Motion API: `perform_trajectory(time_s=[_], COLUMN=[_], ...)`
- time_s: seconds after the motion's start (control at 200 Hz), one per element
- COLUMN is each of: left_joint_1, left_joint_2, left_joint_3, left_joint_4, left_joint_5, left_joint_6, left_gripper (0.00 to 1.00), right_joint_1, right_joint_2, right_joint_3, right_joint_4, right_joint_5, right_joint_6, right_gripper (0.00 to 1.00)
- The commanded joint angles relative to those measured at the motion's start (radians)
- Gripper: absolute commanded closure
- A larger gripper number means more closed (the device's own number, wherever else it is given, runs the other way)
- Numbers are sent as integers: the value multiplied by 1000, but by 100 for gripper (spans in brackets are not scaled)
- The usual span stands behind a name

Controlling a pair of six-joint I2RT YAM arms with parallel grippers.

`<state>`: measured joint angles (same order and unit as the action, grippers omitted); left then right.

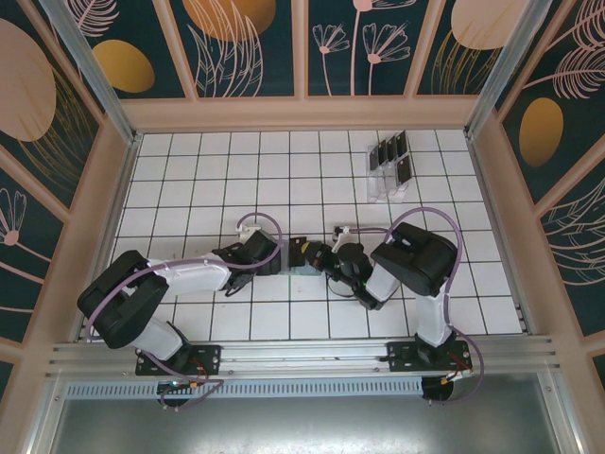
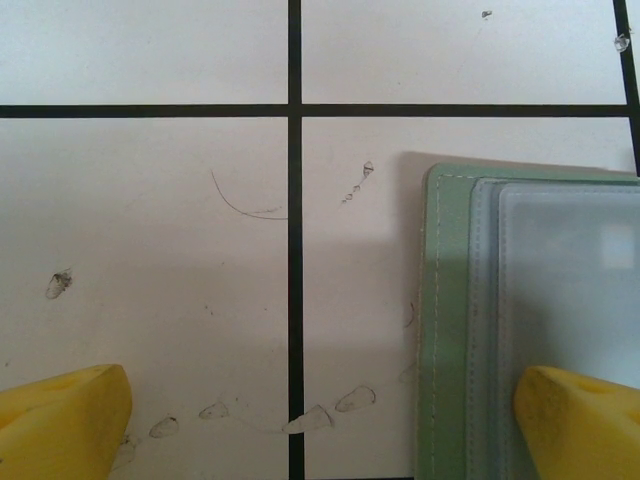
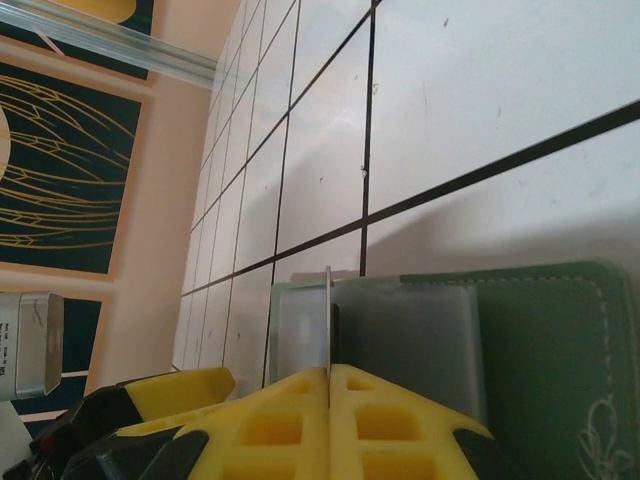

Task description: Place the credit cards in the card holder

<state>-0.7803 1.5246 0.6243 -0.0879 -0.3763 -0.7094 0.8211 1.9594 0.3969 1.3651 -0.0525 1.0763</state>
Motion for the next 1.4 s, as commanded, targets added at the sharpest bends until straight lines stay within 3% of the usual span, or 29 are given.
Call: perform_trajectory(time_s=[0.0, 1.396], left_joint_1=[-8, -7], left_joint_2=[19, 31], left_joint_3=[-42, -41], left_joint_4=[-116, -108], left_joint_5=[18, 23], left_joint_6=[25, 32], left_gripper=[2, 2], right_joint_1=[10, 29], right_joint_2=[17, 59], right_joint_3=[0, -48], right_joint_4=[38, 101], right_joint_5=[27, 21], right_joint_6=[1, 85], right_gripper=[100, 100])
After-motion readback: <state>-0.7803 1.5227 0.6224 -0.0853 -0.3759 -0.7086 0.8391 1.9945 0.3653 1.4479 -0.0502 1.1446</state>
